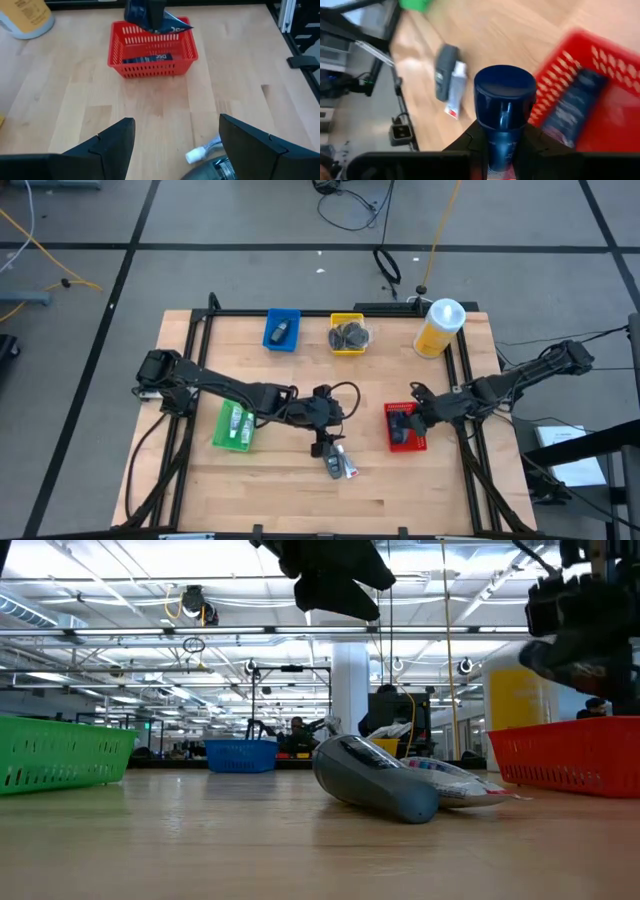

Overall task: Pick & Place Travel size toiletries
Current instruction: Put the blue shave cream into the red bin

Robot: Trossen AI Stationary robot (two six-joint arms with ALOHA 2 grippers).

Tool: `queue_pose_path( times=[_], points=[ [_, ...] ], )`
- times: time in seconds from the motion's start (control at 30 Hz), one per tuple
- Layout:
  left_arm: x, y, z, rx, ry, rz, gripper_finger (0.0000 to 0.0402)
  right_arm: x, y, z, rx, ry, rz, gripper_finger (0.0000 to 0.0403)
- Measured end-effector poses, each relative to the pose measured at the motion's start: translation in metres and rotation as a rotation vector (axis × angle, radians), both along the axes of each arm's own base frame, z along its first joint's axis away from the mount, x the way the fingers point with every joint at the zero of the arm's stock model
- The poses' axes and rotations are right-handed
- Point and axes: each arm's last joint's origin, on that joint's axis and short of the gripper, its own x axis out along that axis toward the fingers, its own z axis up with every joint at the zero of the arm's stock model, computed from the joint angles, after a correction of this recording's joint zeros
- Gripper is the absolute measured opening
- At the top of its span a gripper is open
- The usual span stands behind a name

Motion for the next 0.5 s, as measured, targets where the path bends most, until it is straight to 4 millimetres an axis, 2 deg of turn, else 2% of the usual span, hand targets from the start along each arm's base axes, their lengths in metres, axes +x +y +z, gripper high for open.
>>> queue_pose_path(
  times=[0.3, 0.5],
  points=[
    [0.0, 0.001, 0.0, 0.007, -0.003, 0.009, 0.0285, -0.005, -0.001, -0.01, 0.051, 0.145, -0.04, 0.0042],
    [0.0, 0.0, 0.0, 0.025, -0.003, -0.016, 0.0285, -0.004, -0.001, -0.014, 0.036, 0.179, -0.04, 0.0053]
  ],
)
